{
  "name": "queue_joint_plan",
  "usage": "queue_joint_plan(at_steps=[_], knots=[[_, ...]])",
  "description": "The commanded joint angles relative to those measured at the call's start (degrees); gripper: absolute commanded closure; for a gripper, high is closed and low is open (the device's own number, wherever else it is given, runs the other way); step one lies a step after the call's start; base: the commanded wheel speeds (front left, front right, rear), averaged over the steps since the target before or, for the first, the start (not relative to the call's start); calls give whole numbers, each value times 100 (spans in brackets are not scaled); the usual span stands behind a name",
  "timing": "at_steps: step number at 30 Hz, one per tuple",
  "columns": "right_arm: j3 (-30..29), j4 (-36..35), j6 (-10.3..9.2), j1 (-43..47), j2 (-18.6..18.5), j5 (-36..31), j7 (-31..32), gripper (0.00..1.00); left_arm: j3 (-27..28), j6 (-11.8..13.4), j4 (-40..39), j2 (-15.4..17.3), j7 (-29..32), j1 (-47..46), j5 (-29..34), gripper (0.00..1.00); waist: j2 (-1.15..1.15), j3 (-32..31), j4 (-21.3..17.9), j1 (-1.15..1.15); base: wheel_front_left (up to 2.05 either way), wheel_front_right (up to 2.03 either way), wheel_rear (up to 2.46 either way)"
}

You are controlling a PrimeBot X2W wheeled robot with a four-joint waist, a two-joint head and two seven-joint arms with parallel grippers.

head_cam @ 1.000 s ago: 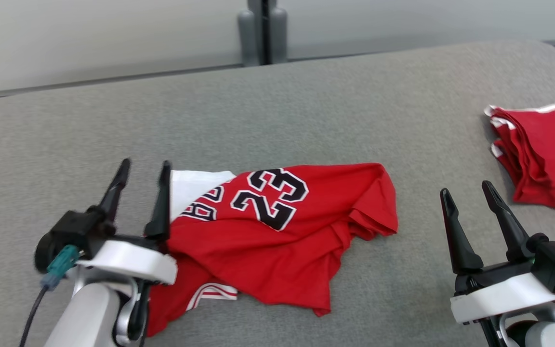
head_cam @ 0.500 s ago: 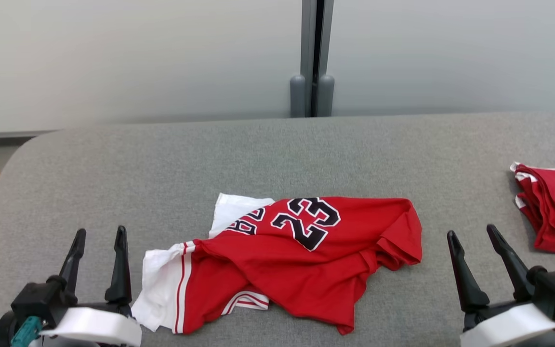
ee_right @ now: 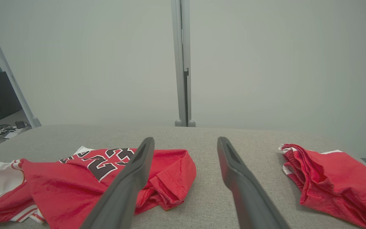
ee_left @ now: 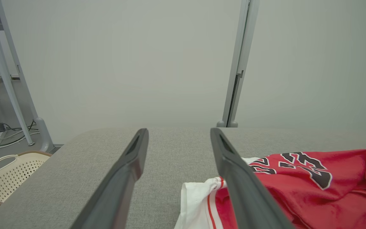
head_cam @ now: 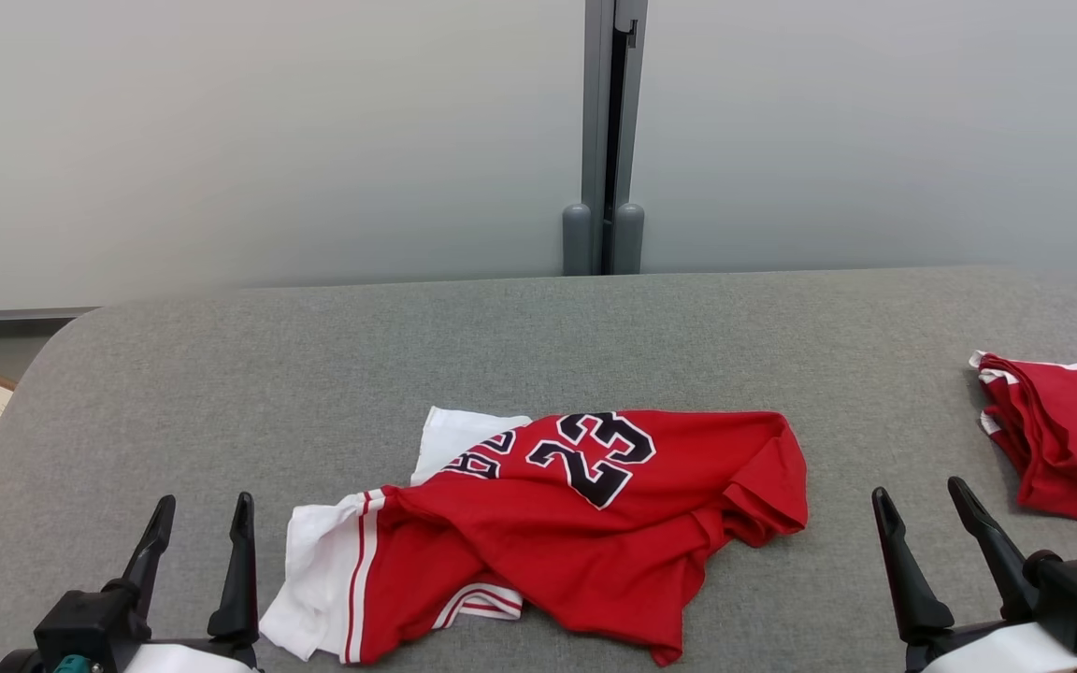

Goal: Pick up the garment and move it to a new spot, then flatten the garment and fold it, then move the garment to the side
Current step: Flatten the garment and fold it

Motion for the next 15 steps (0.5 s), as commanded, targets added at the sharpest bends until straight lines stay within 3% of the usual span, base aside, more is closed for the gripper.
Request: queue_joint_plan(at_steps=[1,15], knots=[[-19,-15,-2,53,-3,3,3,0,-10,41,-74,46,34,59,26,0,0,-14,-7,0,0,0,0],[103,83,-2,-16,1,-4,18,0,-75,112,-298,103,165,100,9,0,0,21,4,0,0,0,0]])
